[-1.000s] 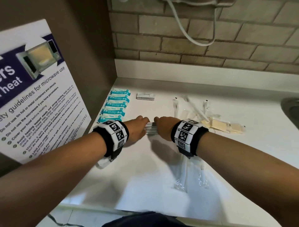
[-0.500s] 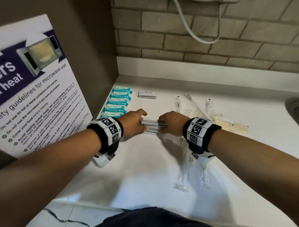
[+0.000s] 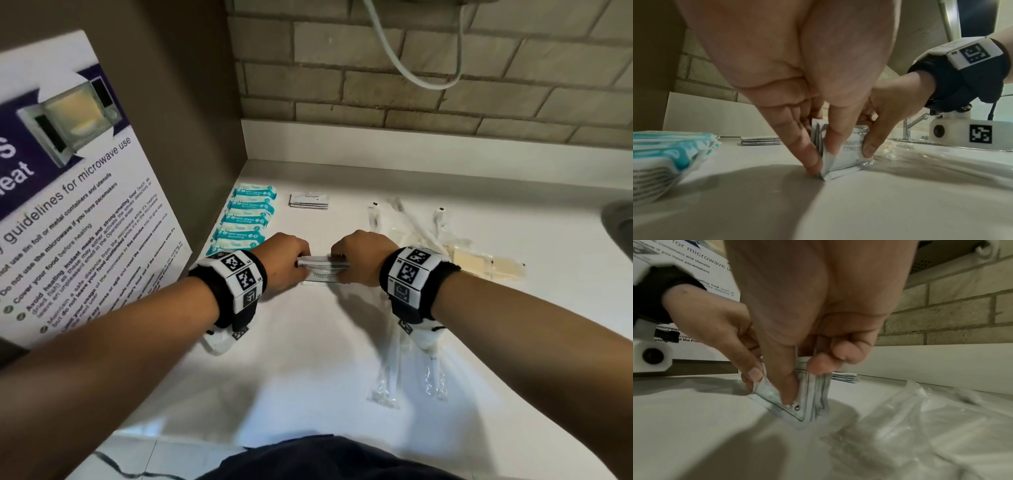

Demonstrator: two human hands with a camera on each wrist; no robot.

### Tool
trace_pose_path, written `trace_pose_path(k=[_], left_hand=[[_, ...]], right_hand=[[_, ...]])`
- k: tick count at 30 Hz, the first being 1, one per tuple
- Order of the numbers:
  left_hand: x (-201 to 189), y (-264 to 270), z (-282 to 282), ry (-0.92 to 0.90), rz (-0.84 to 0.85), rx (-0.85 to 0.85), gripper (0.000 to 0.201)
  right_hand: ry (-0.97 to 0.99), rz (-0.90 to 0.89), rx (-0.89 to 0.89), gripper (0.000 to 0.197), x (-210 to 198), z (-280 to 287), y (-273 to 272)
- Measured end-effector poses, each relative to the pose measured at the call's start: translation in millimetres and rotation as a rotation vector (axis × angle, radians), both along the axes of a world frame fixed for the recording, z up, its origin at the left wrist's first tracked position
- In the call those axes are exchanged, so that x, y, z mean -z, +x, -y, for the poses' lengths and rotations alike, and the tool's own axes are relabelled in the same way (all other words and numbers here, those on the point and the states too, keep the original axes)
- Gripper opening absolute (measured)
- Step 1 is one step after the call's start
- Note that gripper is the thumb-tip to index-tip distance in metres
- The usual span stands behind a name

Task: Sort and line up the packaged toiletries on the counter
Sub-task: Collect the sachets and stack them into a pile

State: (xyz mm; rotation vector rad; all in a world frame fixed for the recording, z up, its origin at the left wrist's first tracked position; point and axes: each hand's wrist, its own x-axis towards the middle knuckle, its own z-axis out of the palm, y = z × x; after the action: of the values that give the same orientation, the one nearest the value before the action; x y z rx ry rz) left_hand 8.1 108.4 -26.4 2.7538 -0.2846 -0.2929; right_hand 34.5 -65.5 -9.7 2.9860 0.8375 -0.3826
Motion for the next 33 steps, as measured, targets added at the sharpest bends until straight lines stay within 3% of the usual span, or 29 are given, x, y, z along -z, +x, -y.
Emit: trace_pose_path(k=[9, 16, 21, 25, 33], left_hand=[[-12.6, 4.0, -1.8, 0.020, -0.015, 0.027, 0.015], [-7.7, -4.3, 9.3, 0.094, -0.082, 0.078, 0.042], [-4.5, -4.7, 12.4, 0.190, -0.040, 0.122, 0.031], [-2.5, -4.8, 15.8, 0.193, -0.028, 0.138, 0.032], [-2.5, -3.8, 15.9, 0.201, -0.085, 0.126, 0.027]], right_hand=[[-0.012, -0.019, -0.010, 0.015, -7.3, 3.0, 5.2], [-0.046, 0.050, -0.057, 0.017, 2.0, -7.9, -0.2], [-0.108, 0.113, -0.085, 0.032, 7.8, -7.2, -3.0], [-0.073, -0.050, -0.036, 0.044, 23.3, -13.4, -2.0], [-0.035, -0.132, -0.004, 0.031, 23.7, -15.5, 1.2]])
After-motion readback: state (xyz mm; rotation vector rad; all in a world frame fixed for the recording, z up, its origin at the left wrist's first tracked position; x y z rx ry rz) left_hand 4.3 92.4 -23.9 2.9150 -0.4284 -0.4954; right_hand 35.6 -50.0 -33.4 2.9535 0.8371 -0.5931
